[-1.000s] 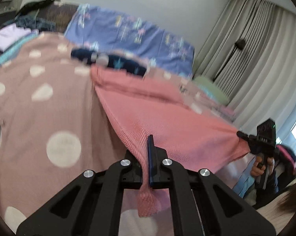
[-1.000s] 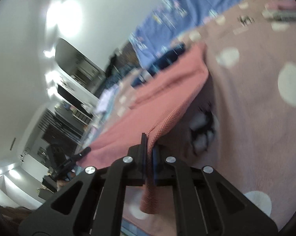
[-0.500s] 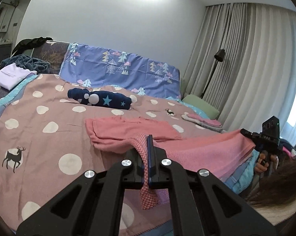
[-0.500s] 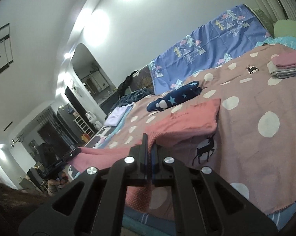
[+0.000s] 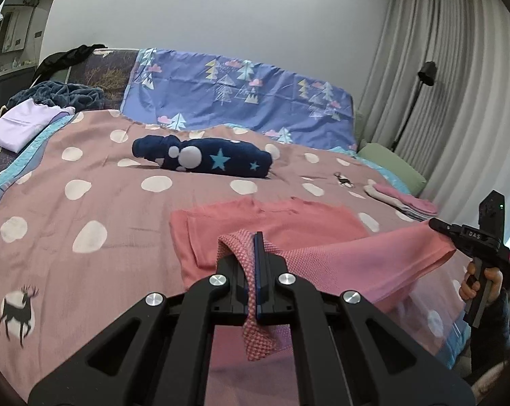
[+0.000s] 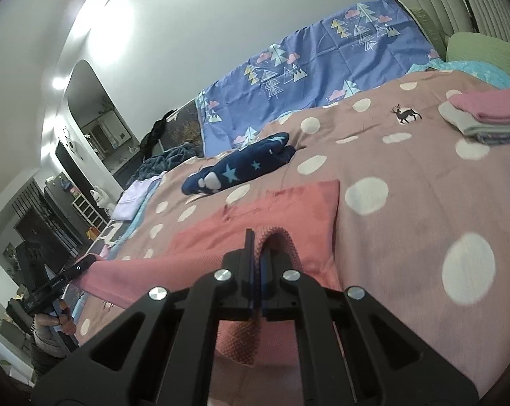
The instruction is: Fold small clothes
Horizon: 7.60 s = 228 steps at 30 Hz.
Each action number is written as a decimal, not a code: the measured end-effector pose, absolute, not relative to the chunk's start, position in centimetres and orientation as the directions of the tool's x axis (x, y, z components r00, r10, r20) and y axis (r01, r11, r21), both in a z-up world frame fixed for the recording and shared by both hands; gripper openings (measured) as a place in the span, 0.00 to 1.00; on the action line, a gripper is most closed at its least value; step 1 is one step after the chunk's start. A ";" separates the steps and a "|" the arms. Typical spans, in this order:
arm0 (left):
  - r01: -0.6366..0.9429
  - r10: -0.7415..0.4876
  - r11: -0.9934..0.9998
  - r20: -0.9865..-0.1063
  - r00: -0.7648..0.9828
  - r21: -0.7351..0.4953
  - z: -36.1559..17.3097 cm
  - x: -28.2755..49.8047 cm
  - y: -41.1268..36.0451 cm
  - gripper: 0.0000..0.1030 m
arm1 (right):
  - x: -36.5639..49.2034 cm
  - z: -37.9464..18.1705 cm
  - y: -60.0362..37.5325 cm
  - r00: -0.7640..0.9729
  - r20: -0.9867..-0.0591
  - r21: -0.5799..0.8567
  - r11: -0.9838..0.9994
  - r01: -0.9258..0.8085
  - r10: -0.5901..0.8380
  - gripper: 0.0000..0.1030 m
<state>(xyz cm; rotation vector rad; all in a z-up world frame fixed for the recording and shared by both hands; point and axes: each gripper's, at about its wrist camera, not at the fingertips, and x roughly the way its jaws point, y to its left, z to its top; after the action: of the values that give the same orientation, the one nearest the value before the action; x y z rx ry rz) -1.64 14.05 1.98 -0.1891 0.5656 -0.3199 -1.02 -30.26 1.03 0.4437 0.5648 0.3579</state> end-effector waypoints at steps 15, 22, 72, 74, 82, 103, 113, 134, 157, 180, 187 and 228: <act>0.112 -0.251 0.964 -0.698 0.670 -0.239 -8.5 12.0 13.5 0.03 | 13.2 -8.9 -29.2 0.641 -0.689 0.421 0.907 -0.026 0.338 0.11; 0.122 -0.242 0.969 -0.722 0.648 -0.215 -10.2 12.6 13.5 0.05 | 14.9 -7.0 -32.1 0.694 -0.646 0.436 0.900 -0.008 0.319 0.39; 0.072 -0.243 0.955 -0.615 0.750 -0.289 -5.0 15.0 16.9 0.46 | 16.1 -4.0 -33.0 0.677 -0.588 0.536 0.840 -0.083 0.442 0.32; 0.069 -0.242 0.958 -0.657 0.714 -0.277 -6.4 15.5 17.0 0.46 | 16.6 -4.8 -32.5 0.656 -0.619 0.503 0.859 -0.091 0.432 0.32; 0.143 -0.241 0.970 -0.722 0.648 -0.195 -8.9 17.8 15.0 0.45 | 19.9 -7.0 -30.2 0.601 -0.699 0.418 0.903 -0.098 0.389 0.32; 0.108 -0.162 0.987 -0.679 0.716 -0.122 -7.3 21.5 14.9 0.07 | 23.8 -7.8 -30.3 0.613 -0.702 0.404 0.912 -0.074 0.361 0.11; 0.161 -0.257 0.966 -0.711 0.655 -0.201 -8.6 20.8 14.9 0.38 | 22.9 -10.4 -32.0 0.613 -0.663 0.516 0.856 -0.043 0.430 0.10; 0.223 -0.117 0.973 -0.692 0.712 0.065 -8.2 22.1 11.5 0.04 | 21.6 -9.2 -31.9 0.705 -0.593 0.495 0.867 -0.062 0.389 0.02; 0.636 -0.414 0.771 -0.728 0.547 0.039 -6.9 7.3 -9.8 0.57 | 20.7 -11.0 -35.9 0.621 -0.603 0.617 0.786 -0.034 0.500 0.15; 0.766 -0.355 0.596 -0.776 0.522 0.242 -9.5 0.6 -23.2 0.70 | 20.2 -9.8 -35.2 0.462 -0.572 0.679 0.707 -0.199 0.678 0.68; 0.763 -0.387 0.626 -0.785 0.483 0.160 -10.5 2.1 -22.7 0.66 | 20.6 -10.1 -34.8 0.489 -0.579 0.669 0.723 -0.171 0.652 0.64; 0.822 -0.560 0.567 -0.758 0.335 -0.056 -10.0 2.8 -20.6 0.14 | 22.0 -11.3 -31.7 0.585 -0.660 0.462 0.869 -0.179 0.471 0.00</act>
<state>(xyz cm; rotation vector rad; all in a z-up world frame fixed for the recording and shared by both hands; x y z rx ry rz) 2.79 -20.56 -10.00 0.3683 0.8186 -0.9284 21.97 -31.70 -11.34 0.3672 0.8685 0.3889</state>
